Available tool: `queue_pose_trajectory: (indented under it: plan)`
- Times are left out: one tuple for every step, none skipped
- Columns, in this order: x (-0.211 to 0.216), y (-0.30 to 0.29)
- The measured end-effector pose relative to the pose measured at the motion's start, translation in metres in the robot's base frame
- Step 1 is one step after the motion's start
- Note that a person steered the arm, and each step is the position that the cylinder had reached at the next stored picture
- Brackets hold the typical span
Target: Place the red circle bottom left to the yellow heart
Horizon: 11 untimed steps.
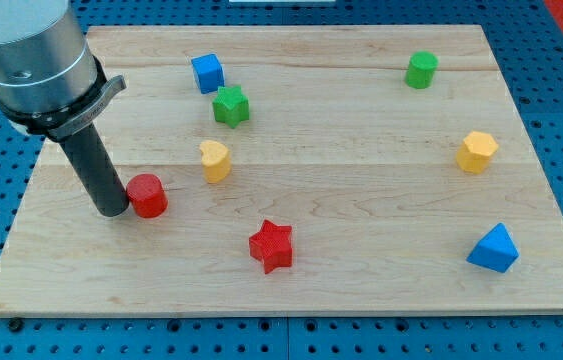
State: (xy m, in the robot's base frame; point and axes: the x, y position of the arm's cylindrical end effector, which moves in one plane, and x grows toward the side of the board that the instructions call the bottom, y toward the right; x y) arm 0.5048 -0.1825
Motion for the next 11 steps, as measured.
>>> queue_pose_trajectory:
  plan:
    - [0.001, -0.004]
    - [-0.007, -0.002]
    - [-0.009, 0.017]
    - [-0.009, 0.017]
    - [-0.009, 0.026]
    - [-0.009, 0.030]
    - [-0.009, 0.031]
    - [-0.009, 0.031]
    - [-0.009, 0.037]
    - [-0.009, 0.039]
    - [-0.009, 0.054]
